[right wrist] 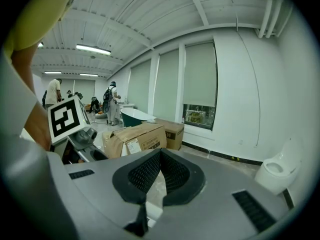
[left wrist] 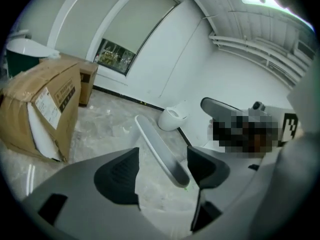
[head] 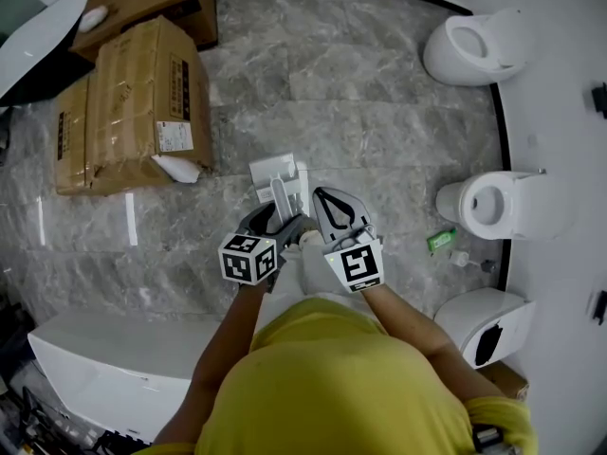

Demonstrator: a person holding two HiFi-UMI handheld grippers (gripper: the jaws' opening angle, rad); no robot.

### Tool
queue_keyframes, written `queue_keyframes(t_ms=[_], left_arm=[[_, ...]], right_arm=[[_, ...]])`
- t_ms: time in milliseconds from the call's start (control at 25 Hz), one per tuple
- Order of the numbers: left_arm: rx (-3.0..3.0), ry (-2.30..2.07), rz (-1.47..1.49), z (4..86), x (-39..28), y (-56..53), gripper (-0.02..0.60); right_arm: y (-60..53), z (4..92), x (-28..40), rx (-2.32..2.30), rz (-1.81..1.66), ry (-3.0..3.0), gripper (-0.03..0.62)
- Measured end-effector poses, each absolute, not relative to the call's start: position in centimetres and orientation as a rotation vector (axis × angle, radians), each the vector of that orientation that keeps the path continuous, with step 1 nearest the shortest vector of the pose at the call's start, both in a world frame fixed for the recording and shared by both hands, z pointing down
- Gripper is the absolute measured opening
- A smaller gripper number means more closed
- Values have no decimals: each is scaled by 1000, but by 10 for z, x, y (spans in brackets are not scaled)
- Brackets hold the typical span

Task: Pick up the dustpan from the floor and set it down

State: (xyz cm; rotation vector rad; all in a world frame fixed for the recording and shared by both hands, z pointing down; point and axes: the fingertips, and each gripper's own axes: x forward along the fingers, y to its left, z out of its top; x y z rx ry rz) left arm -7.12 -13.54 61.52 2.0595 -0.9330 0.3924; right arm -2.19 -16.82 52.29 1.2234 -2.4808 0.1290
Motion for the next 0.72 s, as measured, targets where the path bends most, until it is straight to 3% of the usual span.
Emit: queue_keyframes(t_ms=[200, 360, 720], left_arm=[[1982, -797, 297, 626, -58, -133, 312], [1965, -749, 217, 622, -50, -138, 187], [1932, -737, 149, 615, -44, -146, 149]], right_arm=[[-170, 518, -23, 1190, 116, -2492, 11], [-171, 517, -22, 1168, 118, -2500, 11], [-173, 516, -14, 1132, 114, -2519, 11]])
